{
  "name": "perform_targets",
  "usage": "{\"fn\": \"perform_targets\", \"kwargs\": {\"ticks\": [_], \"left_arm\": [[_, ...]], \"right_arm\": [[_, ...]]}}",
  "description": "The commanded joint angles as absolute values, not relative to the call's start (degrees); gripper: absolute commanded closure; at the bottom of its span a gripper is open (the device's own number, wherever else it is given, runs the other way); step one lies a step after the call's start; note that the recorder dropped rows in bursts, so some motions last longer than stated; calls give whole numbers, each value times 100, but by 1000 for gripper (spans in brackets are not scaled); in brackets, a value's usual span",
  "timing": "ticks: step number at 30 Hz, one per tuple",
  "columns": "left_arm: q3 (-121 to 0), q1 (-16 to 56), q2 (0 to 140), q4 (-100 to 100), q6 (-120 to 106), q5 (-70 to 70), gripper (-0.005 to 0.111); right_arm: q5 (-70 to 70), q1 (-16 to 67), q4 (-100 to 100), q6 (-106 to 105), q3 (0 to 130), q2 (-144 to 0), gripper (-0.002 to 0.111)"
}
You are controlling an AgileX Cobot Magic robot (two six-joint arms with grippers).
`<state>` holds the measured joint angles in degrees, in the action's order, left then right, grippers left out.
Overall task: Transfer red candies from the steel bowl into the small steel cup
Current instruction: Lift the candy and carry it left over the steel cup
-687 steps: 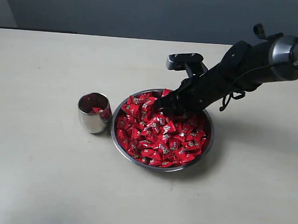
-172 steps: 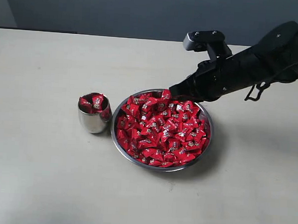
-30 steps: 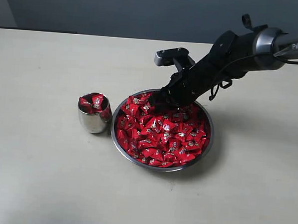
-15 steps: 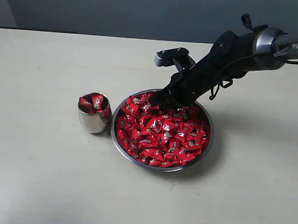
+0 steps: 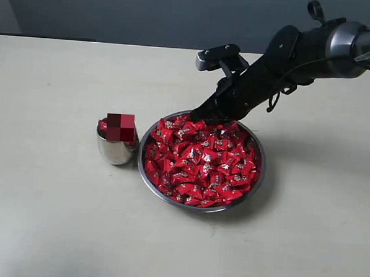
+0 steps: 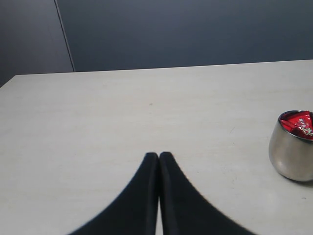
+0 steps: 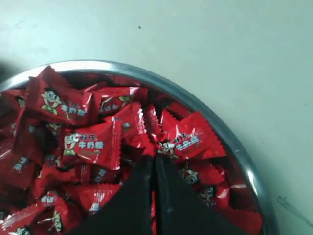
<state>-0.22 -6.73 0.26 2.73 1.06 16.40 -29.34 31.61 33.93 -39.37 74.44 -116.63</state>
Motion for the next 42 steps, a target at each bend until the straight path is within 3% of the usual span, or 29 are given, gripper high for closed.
{"fn": "perform_targets", "kwargs": {"ticks": [1, 15, 26, 42], "left_arm": [[0, -677, 0, 261, 113, 1631, 106], [0, -677, 0, 261, 113, 1631, 106], [0, -677, 0, 261, 113, 1631, 106], [0, -677, 0, 261, 113, 1631, 106]], "right_arm": [[-3014, 3146, 3329, -3747, 7469, -11438, 109], [-3536, 3146, 3329, -3479, 7469, -10820, 109], [-3560, 3162, 4408, -4054, 7469, -10824, 109], [-3670, 4010, 4419, -4011, 8182, -11235, 109]]}}
